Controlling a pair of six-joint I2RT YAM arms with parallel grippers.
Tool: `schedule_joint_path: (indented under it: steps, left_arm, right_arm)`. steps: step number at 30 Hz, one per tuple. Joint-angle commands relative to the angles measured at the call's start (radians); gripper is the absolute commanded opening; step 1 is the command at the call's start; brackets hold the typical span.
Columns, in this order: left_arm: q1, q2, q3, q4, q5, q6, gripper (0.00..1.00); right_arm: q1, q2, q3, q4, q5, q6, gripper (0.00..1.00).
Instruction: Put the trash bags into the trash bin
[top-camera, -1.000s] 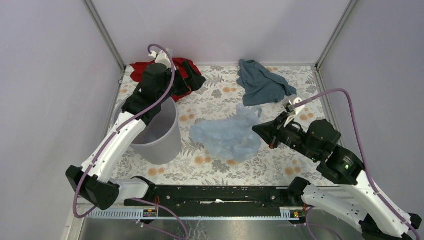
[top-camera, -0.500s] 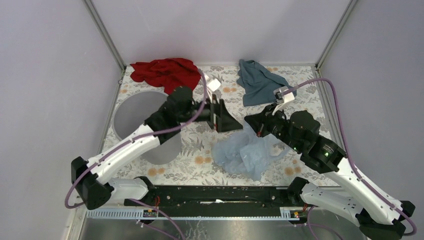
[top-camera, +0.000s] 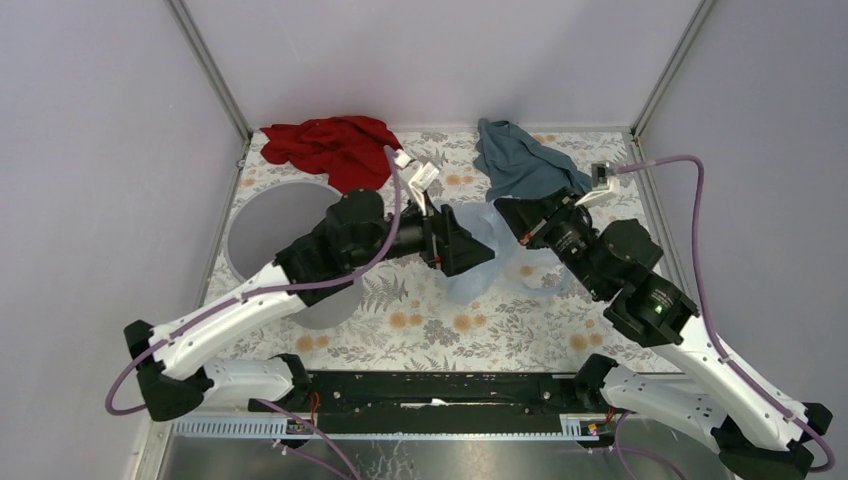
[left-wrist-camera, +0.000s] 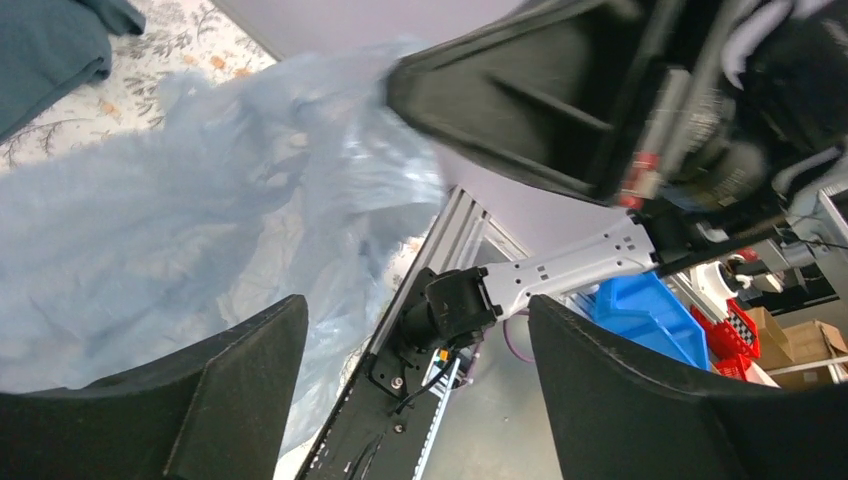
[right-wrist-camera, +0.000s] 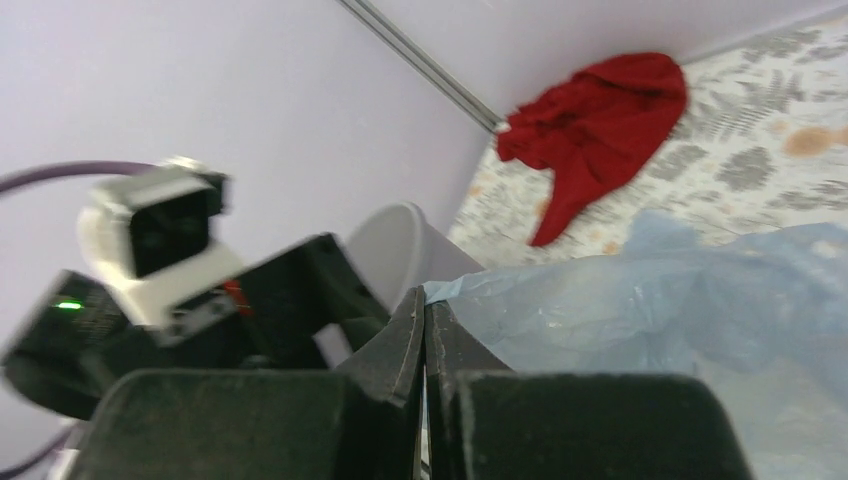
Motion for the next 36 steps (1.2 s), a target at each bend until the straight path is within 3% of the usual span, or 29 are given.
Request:
schedule_joint_path:
  steps: [1, 8, 13, 17, 22, 23, 26, 28, 33, 36]
  left_arm:
    - [-0.009, 0.063, 0.094, -0.003, -0.055, 0.0, 0.83]
    - [-0.028, 0.132, 0.194, -0.139, -0.276, 0.077, 0.8]
    - [-0.028, 0.187, 0.249, -0.149, -0.274, 0.079, 0.64]
    - [-0.026, 0.194, 0.276, -0.207, -0.368, 0.082, 0.26]
    - [0.034, 0.133, 0.202, -0.178, -0.318, 0.031, 0.01]
    - [0.055, 0.125, 0.191, -0.179, -0.312, 0.021, 0.0]
    - [0.149, 0.111, 0.173, -0.186, -0.265, -0.006, 0.0]
    - [0.2, 0.104, 0.171, -0.193, -0.23, -0.015, 0.0]
    - [0.28, 0.088, 0.171, -0.209, -0.221, -0.021, 0.0]
    - [0.308, 0.071, 0.153, -0.192, -0.196, -0.02, 0.0]
  right_arm:
    - [-0.003, -0.031, -0.058, 0.231, 0.046, 0.179, 0.0]
    - [-0.002, 0.003, -0.088, 0.314, 0.057, 0.228, 0.0]
    - [-0.003, 0.012, -0.086, 0.321, 0.07, 0.226, 0.0]
    - [-0.003, -0.002, -0.085, 0.267, 0.102, 0.167, 0.0]
    - [-0.002, -0.081, -0.16, 0.202, 0.211, 0.115, 0.01]
    - [-0.002, -0.098, -0.178, 0.206, 0.21, 0.093, 0.08]
    - [-0.002, -0.13, -0.218, 0.174, 0.158, -0.079, 0.5]
    - [-0.003, -0.145, -0.219, 0.053, 0.14, -0.178, 0.68]
    - [-0.003, -0.207, -0.197, -0.238, 0.044, -0.32, 0.97]
    - [-0.003, -0.239, -0.204, -0.375, 0.107, -0.279, 1.0]
